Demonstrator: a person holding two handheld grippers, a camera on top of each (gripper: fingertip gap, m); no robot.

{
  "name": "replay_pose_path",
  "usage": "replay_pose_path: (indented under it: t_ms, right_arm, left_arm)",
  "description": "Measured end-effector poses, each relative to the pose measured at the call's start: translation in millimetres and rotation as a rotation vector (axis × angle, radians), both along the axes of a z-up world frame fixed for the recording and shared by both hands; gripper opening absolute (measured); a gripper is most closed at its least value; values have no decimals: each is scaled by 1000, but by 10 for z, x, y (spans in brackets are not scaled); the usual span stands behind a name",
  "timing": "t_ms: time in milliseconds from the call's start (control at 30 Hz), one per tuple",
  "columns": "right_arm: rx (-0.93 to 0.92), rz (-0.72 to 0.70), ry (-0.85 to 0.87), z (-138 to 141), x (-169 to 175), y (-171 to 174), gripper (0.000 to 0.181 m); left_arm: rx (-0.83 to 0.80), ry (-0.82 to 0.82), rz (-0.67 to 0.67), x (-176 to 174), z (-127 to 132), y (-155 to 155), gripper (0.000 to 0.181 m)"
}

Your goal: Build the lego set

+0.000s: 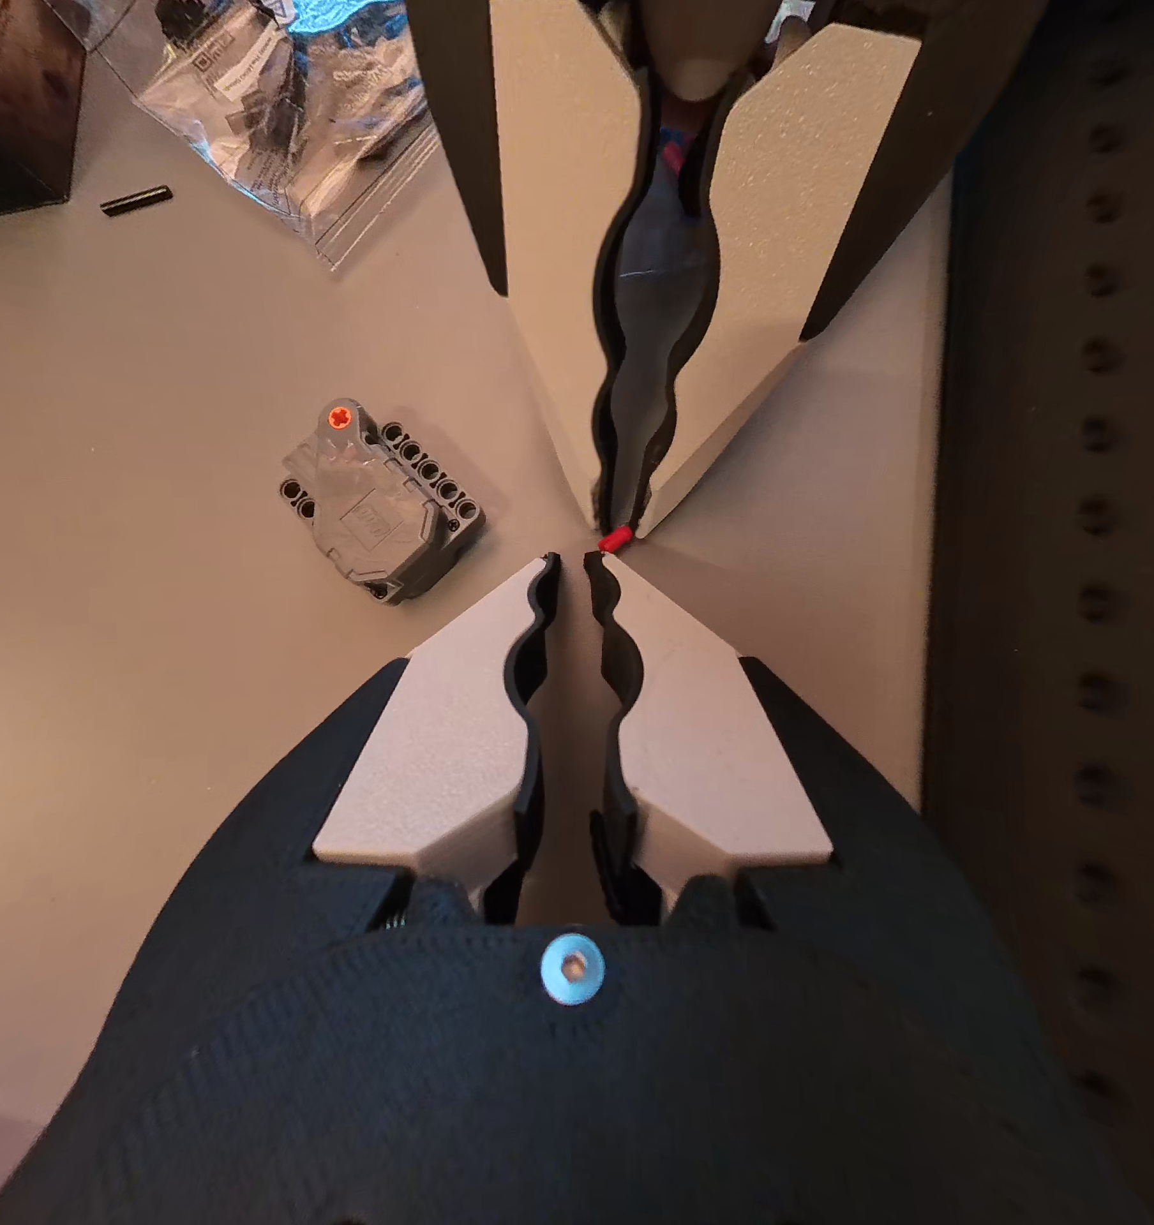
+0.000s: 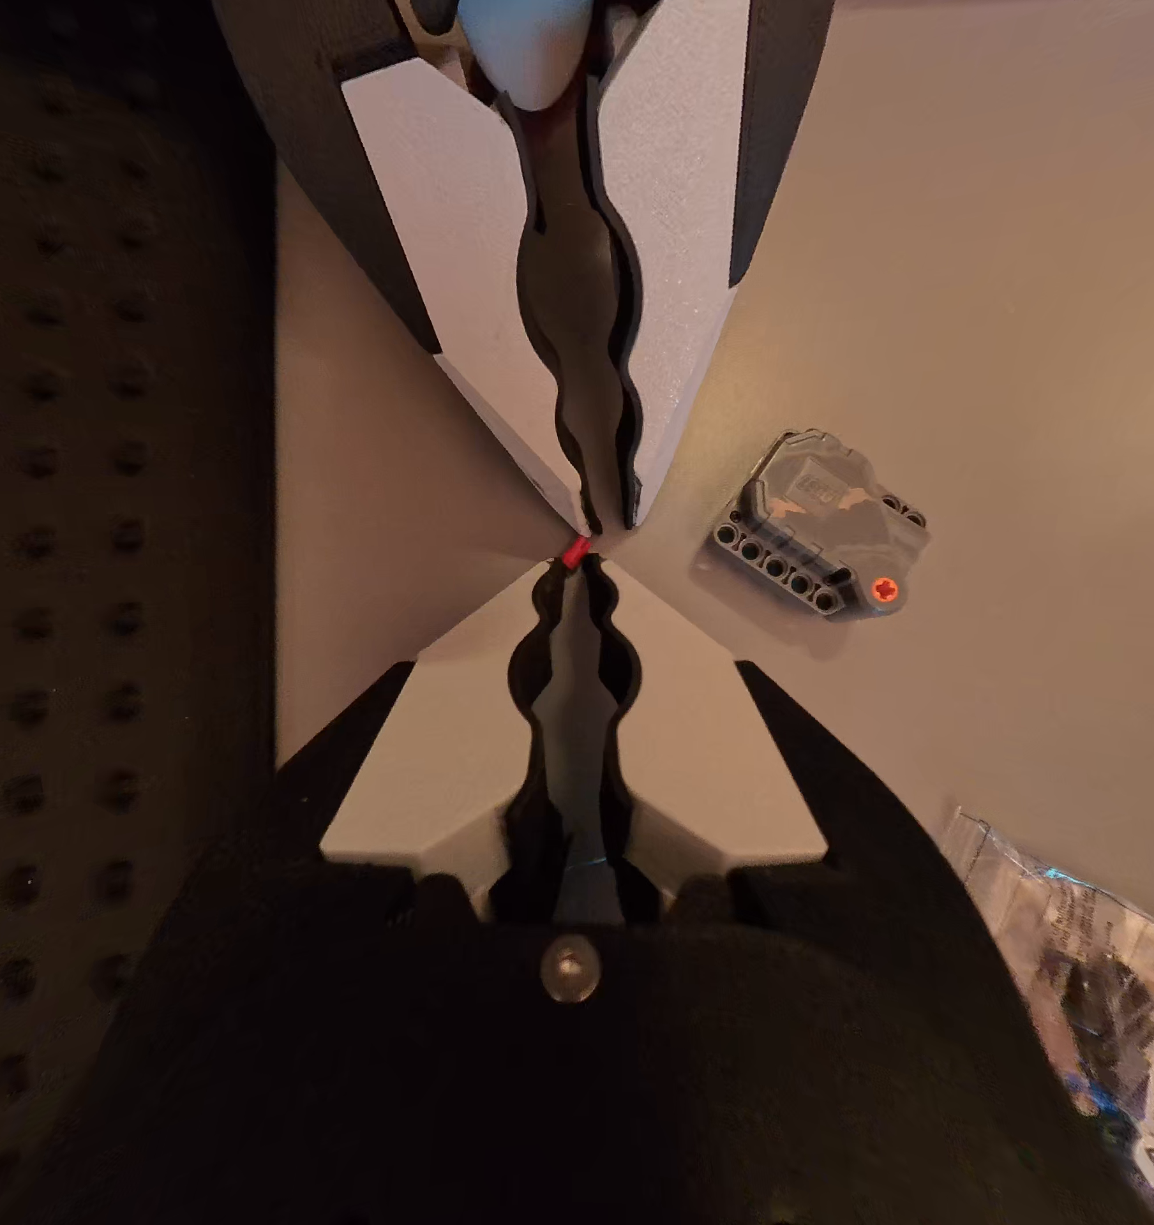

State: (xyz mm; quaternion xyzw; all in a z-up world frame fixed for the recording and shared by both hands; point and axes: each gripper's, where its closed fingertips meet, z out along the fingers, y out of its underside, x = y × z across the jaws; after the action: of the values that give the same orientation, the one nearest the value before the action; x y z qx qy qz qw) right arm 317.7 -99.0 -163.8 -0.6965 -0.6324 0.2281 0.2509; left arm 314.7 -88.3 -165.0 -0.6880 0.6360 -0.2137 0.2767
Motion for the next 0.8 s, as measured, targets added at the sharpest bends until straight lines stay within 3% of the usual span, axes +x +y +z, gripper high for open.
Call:
replay_pose_path:
  t_ms: [433, 800]
  right_arm:
    - [-10, -34, 4, 1, 17, 10, 0]
    - [-12, -22, 7, 4, -12, 13, 10]
  left_arm:
    - [-12, 3, -4, -10, 0, -40, 11]
    - [-17, -1, -7, -8, -1, -41, 10]
